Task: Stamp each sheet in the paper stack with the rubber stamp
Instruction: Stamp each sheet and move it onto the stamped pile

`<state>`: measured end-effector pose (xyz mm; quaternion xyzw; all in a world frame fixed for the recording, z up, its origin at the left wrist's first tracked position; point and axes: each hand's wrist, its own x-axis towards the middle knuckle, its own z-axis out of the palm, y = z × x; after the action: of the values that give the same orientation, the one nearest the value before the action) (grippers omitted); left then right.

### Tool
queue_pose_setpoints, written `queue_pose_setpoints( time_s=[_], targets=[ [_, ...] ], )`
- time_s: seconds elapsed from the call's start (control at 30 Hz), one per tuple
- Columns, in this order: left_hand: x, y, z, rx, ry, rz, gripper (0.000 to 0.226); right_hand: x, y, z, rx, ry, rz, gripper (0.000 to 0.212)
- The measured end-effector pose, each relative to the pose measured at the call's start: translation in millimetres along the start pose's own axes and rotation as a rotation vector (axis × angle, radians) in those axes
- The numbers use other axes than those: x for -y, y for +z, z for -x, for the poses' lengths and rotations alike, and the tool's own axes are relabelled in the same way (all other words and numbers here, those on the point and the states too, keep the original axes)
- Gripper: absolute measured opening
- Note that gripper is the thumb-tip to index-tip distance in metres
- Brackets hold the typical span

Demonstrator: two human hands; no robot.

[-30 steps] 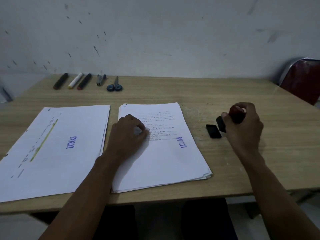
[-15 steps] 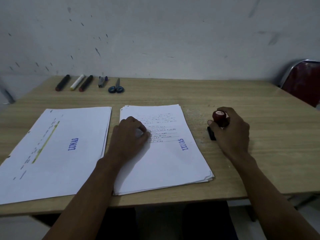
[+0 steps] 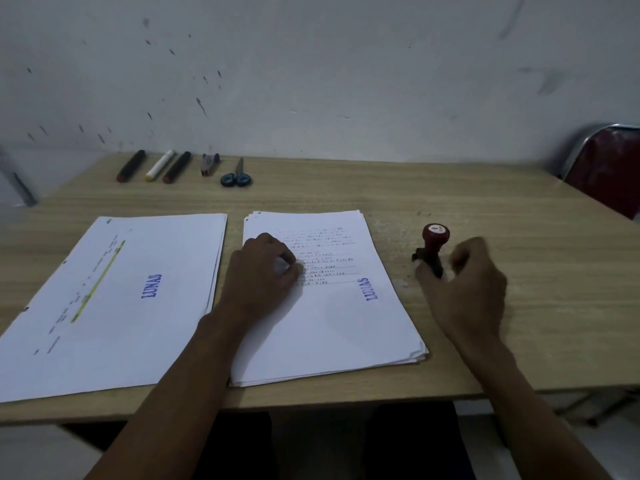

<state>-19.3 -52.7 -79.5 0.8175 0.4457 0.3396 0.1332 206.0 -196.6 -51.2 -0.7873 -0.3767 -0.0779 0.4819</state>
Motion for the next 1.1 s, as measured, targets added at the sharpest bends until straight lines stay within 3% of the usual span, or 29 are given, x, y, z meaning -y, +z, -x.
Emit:
queue_pose_setpoints(
  time_s=[0.07,0.13,0.2,0.47,0.73,0.9,1.1],
  targets=[
    [0,0,0,-0.002,-0.001,-0.008,0.020,8,-1,15,0.154,-0.004,0.061,0.030],
    [-1,-1,1,0.000,-0.006,-0.002,0.020,15,1,23,0.347,0.004,0.161,0.036],
    [-2,-1,2,0.003,-0.013,0.000,0.020,18,4,28,0.429,-0.026,0.232,0.045],
    [-3,-2,1,-0.038,-0.035,0.092,0.015,23,7,25,0.359,0.119,-0.006,0.028],
    [-6,-10,1,-0.187,-0.045,0.204,0.021,22,8,26,0.277,0.045,0.068,0.011],
    [-8,-11,2,-0.201,-0.106,0.176,0.014,25,3,30,0.172,-0.005,0.066,0.011],
    [-8,-15,1,-0.230,-0.243,0.273,0.042,25,1,25,0.190,0.045,-0.116,0.006]
  ],
)
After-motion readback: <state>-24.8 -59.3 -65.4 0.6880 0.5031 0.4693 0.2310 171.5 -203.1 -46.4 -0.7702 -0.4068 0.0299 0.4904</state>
